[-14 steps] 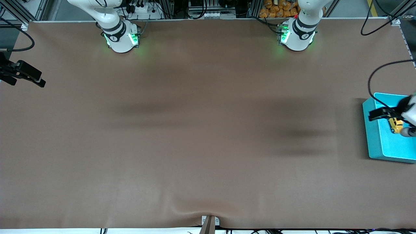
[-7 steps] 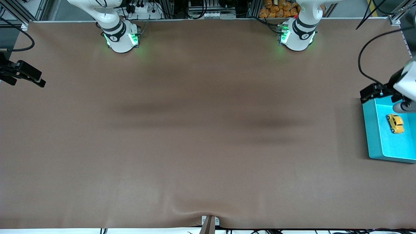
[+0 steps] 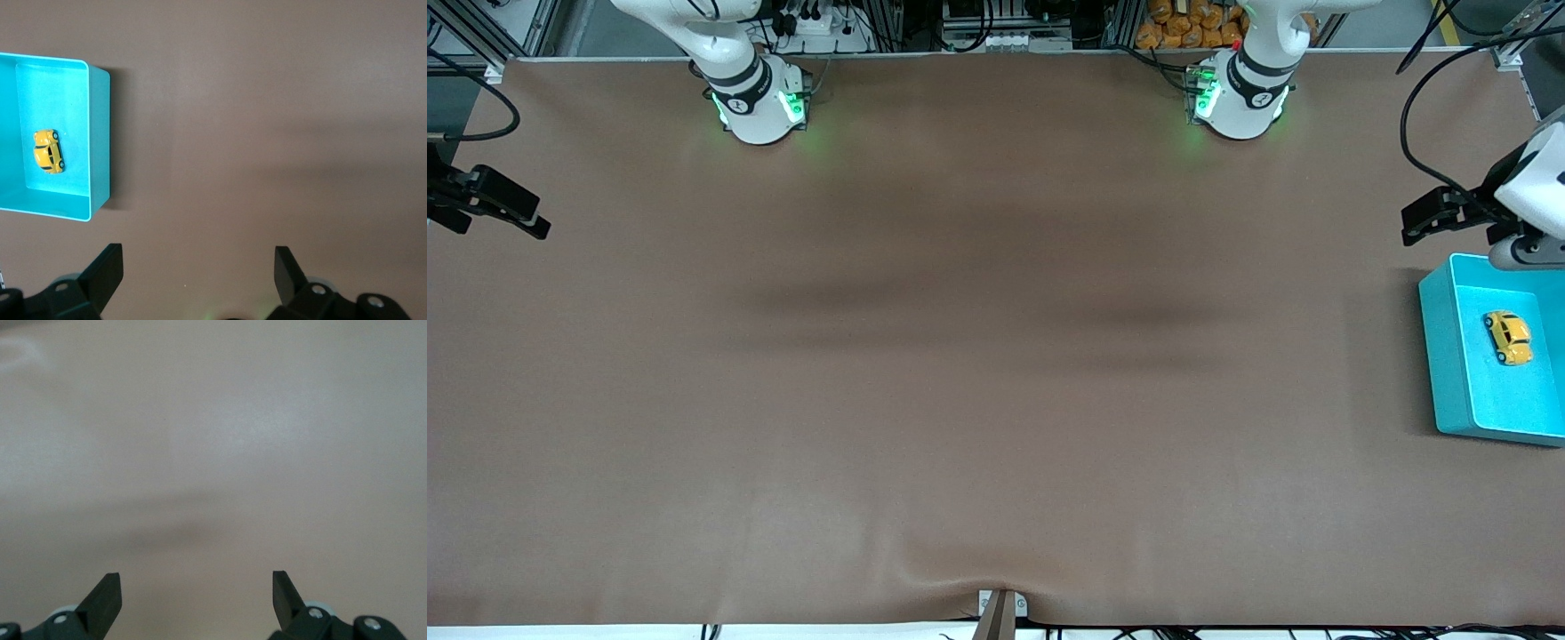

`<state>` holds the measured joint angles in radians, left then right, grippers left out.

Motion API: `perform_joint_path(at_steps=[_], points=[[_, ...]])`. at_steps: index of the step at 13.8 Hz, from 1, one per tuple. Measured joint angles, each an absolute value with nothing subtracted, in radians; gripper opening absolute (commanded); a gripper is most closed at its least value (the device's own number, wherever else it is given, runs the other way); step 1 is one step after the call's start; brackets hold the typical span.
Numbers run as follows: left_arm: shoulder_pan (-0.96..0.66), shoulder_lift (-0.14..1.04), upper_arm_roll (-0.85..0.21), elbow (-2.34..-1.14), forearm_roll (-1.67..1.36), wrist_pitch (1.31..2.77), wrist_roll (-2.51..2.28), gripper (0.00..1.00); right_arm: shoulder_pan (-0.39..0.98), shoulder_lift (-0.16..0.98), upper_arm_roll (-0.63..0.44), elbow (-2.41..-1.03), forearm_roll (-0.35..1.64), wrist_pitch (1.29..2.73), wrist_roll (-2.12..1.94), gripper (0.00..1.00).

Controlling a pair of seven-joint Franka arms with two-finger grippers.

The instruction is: Wind and store yellow beetle car

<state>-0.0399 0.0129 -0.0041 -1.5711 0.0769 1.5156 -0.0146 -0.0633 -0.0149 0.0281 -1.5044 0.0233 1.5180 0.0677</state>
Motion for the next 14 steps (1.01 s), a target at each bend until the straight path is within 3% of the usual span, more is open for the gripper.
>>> perform_joint_path(at_steps=[14], points=[[-0.041,-0.040,-0.007,-1.551,0.036,1.459,-0.015,1.00,-0.064,-0.015,0.028,-1.502,0.023,1.520,0.068,1.00]])
